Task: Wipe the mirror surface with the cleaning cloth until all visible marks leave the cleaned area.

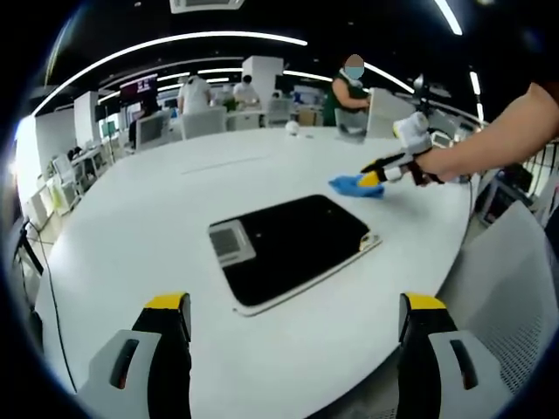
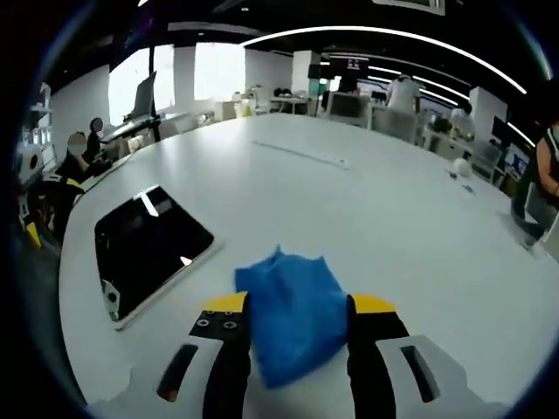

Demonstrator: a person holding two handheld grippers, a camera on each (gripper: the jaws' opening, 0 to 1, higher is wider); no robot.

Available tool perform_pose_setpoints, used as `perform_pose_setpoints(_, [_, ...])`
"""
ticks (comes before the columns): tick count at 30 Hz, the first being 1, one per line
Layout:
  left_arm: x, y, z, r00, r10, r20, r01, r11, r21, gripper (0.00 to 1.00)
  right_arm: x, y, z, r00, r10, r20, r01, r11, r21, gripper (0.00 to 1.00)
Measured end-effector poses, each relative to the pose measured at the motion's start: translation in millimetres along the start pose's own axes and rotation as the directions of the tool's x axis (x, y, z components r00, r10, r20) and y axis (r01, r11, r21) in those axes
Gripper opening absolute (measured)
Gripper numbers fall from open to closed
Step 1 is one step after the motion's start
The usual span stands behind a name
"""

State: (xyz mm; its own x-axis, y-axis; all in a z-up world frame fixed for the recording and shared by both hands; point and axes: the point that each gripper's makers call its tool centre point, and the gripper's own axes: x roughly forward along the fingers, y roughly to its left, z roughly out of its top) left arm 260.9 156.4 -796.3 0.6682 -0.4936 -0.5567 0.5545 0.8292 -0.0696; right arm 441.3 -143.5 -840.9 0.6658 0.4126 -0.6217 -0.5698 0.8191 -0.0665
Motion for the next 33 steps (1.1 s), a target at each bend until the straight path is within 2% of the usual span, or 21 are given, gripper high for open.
perform_pose_setpoints(2, [0.2, 0.1, 0.2, 1.000, 0.000, 0.001, 0.000, 1.000, 0.002, 1.00, 2.7, 1.2, -3.4, 1.000, -0.001, -0.021, 0.001, 1.000, -0.002, 0.37])
perform_pose_setpoints(4, [0.5, -0.8, 0.1, 1.000, -0.004, 0.001, 0.004, 1.000, -0.004, 1.00, 6.5, 0.7, -12.1, 0.998, -0.001, -0.069, 0.001, 1.000, -0.008, 0.34])
perform_pose_setpoints(5, [0.7, -0.8, -0.2, 1.000, -0.005, -0.001, 0.005, 1.000, -0.004, 1.00, 7.6, -1.0, -17.0, 0.996, -0.011, -0.092, 0.009, 1.000, -0.027, 0.29])
perform_pose_setpoints(7, [0.8, -0.8, -0.2, 1.000, -0.005, -0.001, 0.005, 1.000, -0.004, 1.00, 6.3, -3.0, -14.9, 0.996, -0.018, -0.084, 0.019, 1.000, 0.007, 0.21])
perform_pose_setpoints(9, [1.0, -1.0, -1.4, 1.000, -0.006, -0.005, 0.006, 1.000, -0.007, 1.00, 4.9, -5.3, -15.1, 0.995, -0.037, -0.090, 0.037, 0.999, 0.000, 0.10])
perform_pose_setpoints(20, [0.4, 1.0, -3.0, 1.000, 0.007, -0.013, -0.007, 1.000, -0.008, 1.00, 2.9, -4.8, -15.3, 0.992, -0.047, -0.113, 0.047, 0.999, -0.005, 0.07])
perform_pose_setpoints(23, [0.6, 1.1, -2.9, 1.000, 0.006, -0.013, -0.007, 1.000, -0.006, 1.00, -3.4, -4.8, -10.8, 0.993, -0.048, -0.109, 0.053, 0.998, 0.042, 0.07])
perform_pose_setpoints(33, [0.5, 1.9, -3.4, 1.000, 0.011, -0.016, -0.011, 1.000, 0.002, 1.00, -23.4, -16.5, 10.9, 0.993, -0.074, -0.088, 0.084, 0.990, 0.116, 0.07])
